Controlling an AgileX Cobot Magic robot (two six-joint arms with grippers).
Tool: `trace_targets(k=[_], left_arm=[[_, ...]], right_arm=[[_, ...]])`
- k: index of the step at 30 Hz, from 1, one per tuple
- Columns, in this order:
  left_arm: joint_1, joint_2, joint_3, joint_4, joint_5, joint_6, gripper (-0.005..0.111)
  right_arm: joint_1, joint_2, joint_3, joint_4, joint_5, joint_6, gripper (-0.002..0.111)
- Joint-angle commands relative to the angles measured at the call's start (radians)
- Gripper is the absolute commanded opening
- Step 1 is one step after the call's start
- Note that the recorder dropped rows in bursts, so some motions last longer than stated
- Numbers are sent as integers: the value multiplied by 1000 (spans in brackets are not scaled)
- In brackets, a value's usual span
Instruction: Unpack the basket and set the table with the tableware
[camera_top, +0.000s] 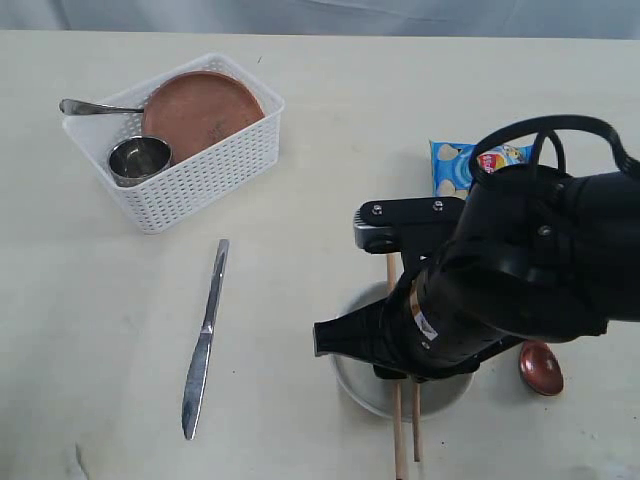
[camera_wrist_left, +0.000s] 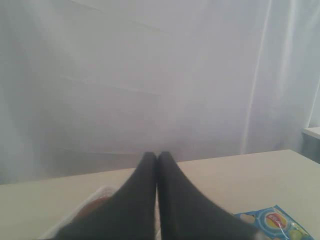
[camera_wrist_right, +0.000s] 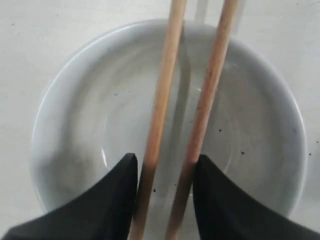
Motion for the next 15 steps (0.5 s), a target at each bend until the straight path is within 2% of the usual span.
trace_targets(k=[1, 10, 15], left_arm=[[2, -5, 5, -5, -6, -9, 0], [2, -5, 5, -5, -6, -9, 0], [2, -5, 5, -5, -6, -9, 0]], right_arm=[[4, -3, 4, -5, -1, 5, 34], [4, -3, 4, -5, -1, 16, 34], [4, -3, 4, -5, -1, 16, 25]])
